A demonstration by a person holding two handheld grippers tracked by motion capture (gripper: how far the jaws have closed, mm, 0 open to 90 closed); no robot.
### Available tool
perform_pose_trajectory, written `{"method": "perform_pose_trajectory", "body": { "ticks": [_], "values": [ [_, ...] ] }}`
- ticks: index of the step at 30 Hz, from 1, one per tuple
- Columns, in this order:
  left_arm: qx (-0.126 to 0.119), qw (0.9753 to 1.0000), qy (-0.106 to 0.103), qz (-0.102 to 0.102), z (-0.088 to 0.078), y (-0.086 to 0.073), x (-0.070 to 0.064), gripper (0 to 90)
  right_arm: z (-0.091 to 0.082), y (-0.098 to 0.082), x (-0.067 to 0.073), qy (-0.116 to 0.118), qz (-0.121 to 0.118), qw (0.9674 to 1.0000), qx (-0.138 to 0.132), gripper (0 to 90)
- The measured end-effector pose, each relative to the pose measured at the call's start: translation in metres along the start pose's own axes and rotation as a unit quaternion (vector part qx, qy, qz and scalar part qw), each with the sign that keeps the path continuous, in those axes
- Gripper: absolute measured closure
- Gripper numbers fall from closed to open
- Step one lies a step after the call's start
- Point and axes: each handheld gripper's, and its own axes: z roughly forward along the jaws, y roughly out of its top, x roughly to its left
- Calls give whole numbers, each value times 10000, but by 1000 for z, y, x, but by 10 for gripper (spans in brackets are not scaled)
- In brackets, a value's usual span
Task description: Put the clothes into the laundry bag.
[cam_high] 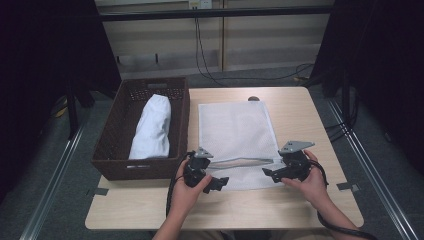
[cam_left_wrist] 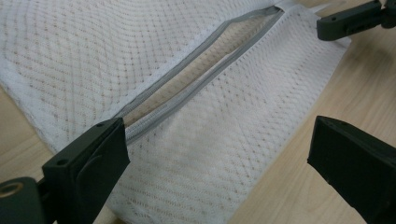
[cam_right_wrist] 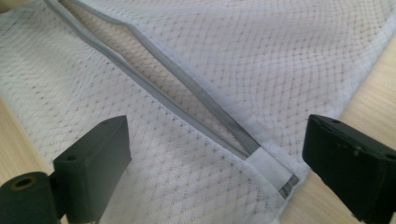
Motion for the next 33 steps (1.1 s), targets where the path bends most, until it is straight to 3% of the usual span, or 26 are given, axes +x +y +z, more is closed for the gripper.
{"method": "perform_pose_trajectory", "body": {
  "ticks": [7, 13, 18, 24, 28, 33],
  "values": [
    [63, 10000, 66, -27, 1, -2, 2, 46, 1, 5, 3, 91, -40, 9999, -84, 66],
    [45, 9999, 65, -128, 0, -2, 4, 46, 4, 9, 6, 157, -72, 9999, 2, 91],
    [75, 9999, 20, -119, -1, -1, 5, 46, 8, 16, 12, 235, -262, 9994, -19, 108],
    [87, 9999, 11, -134, 0, -1, 5, 46, 14, 25, 19, 363, -320, 9986, -194, 191],
    [86, 9998, 58, -168, -1, -1, 6, 46, 20, 31, 25, 533, -467, 9971, -295, 324],
    [79, 9998, 22, -172, -1, -1, 7, 46, 30, 39, 31, 508, -616, 9966, -197, 330]
  ]
}}
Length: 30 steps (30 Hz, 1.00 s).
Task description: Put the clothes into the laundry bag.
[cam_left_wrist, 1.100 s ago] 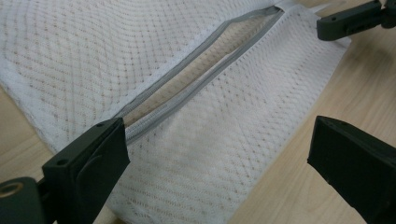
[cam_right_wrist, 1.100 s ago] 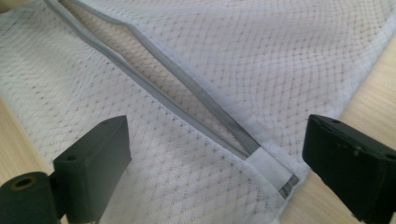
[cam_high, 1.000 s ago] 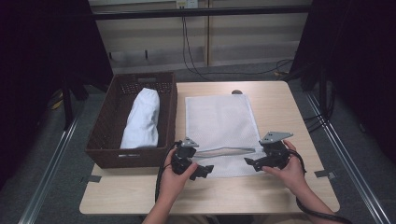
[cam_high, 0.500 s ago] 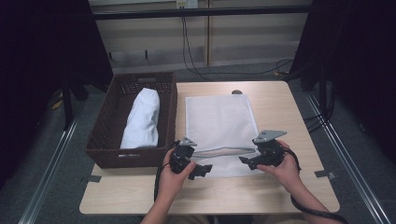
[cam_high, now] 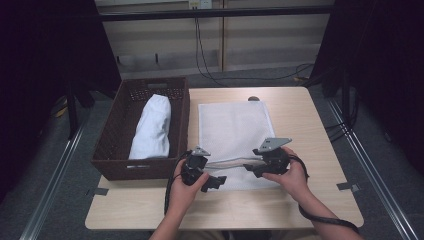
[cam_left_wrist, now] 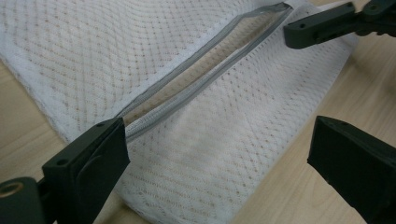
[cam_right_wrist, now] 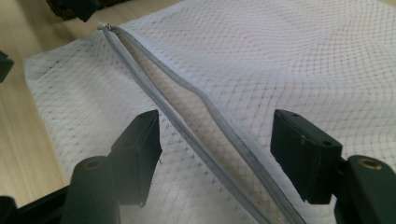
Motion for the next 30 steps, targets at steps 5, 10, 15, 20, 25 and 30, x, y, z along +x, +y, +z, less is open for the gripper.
{"method": "perform_pose_trajectory", "body": {
  "ticks": [5, 10, 15, 20, 25, 30],
  "values": [
    [28, 10000, -46, 47, 2, 1, -1, 46, 9, 7, 0, -31, -40, 9999, 86, 344],
    [-3, 10000, -63, 57, 2, 2, -2, 46, 16, 10, -1, -70, -116, 9998, 166, 372],
    [1, 10000, -62, 56, 2, 3, -2, 46, 22, 11, -2, -4, -123, 9996, 241, 398],
    [12, 9999, -109, 94, 4, 3, -4, 46, 28, 12, -1, -49, -253, 9990, 368, 423],
    [78, 9998, -138, 121, 6, 3, -4, 46, 33, 15, -1, -81, -306, 9985, 444, 435],
    [60, 9998, -159, 108, 8, 2, -5, 46, 37, 15, -1, -140, -257, 9983, 503, 463]
  ]
}}
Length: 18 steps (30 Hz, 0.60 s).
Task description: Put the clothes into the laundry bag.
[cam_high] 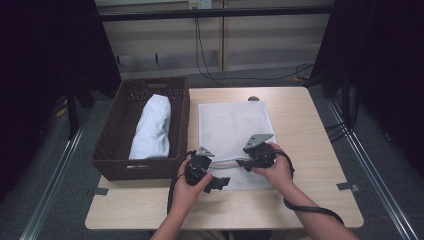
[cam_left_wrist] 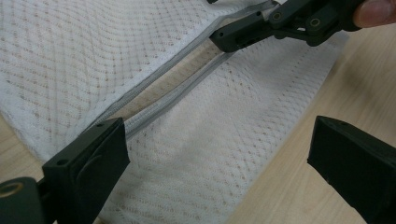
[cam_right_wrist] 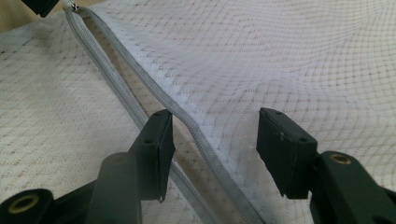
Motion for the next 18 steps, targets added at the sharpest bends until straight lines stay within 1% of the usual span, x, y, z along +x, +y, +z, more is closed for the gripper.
{"method": "perform_pose_trajectory", "body": {
  "ticks": [1, 4, 7, 8, 9, 10, 11, 14, 15, 16, 18],
  "values": [
    [3, 10000, -9, 10, 0, 0, 0, 46, 1, 0, -1, 14, -49, 10000, -27, 471],
    [7, 10000, -15, 4, 1, 0, 0, 46, 2, 1, 0, -16, -20, 10000, 17, 505],
    [-1, 10000, 4, 15, 1, 0, -1, 46, 3, 1, -1, -34, -75, 10000, 57, 555],
    [-34, 10000, 0, -25, 1, 0, -1, 46, 3, 1, -1, -8, -59, 10000, 68, 574],
    [-28, 10000, 16, -14, 1, 1, -2, 46, 4, 1, -2, 43, -10, 10000, 49, 592],
    [-32, 10000, 21, -11, 0, 1, -2, 46, 4, 1, -2, 40, 27, 10000, 70, 613],
    [-41, 10000, -8, -3, 0, 1, -1, 46, 4, 0, -3, 61, 8, 10000, 67, 633],
    [-30, 10000, -14, 7, 0, 1, -1, 46, 3, 0, -4, 75, 42, 9999, 66, 681],
    [-39, 10000, -13, -2, 0, 1, -1, 46, 2, 1, -4, 28, 53, 9999, 97, 701],
    [-42, 10000, -17, -4, 1, 1, -2, 46, 2, 1, -5, 41, 11, 9999, 98, 708],
    [-43, 10000, -9, 5, 1, 1, -2, 46, 2, 2, -4, 82, 65, 9999, 77, 712]
  ]
}}
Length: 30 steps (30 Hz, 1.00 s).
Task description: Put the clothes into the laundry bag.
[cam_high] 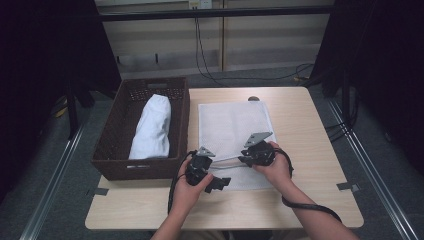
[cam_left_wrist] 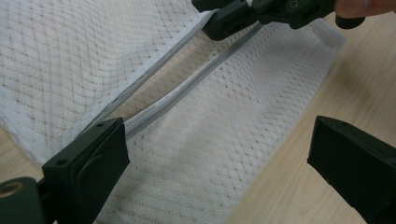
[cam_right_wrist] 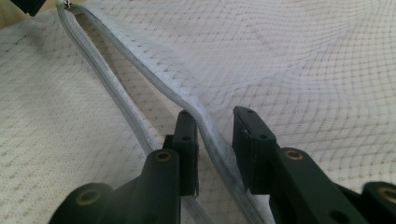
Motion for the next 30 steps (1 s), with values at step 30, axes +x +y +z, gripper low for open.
{"method": "perform_pose_trajectory", "body": {
  "ticks": [30],
  "values": [
    [-168, 9993, -317, 128, 7, 10, -17, 36, -13, 14, -6, 122, 108, 9999, 32, 885]
  ]
}}
